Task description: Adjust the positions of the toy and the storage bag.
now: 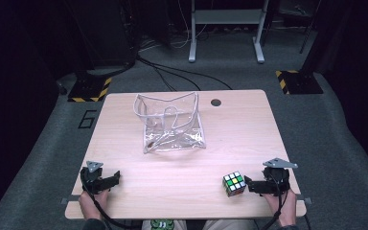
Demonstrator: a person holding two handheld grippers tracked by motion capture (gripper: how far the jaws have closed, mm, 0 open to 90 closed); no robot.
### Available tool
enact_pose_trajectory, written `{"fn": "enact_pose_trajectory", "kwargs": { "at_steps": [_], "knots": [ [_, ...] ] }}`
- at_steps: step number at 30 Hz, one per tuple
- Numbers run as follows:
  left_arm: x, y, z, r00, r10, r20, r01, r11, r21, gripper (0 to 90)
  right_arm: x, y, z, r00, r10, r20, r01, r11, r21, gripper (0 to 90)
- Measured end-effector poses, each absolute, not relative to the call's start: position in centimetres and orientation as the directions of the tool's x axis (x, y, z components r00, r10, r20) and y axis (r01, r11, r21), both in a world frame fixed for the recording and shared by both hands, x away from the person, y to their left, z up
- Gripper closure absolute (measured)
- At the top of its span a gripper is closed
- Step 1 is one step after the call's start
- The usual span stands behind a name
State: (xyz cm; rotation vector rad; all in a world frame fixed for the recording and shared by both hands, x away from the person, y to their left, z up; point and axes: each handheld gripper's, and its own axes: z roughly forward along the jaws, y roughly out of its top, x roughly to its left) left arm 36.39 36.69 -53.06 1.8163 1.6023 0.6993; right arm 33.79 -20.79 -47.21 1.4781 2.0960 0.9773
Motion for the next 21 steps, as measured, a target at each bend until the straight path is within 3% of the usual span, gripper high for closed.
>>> {"fn": "enact_pose_trajectory", "kwargs": {
  "at_steps": [21],
  "knots": [
    [36.4,36.8,-53.0,0.12,0.993,-0.004,0.671,-0.078,0.738,13.5,32.8,-16.4,-47.4,-0.47,0.88,0.067,0.633,0.283,0.72,2.2]
  ]
}}
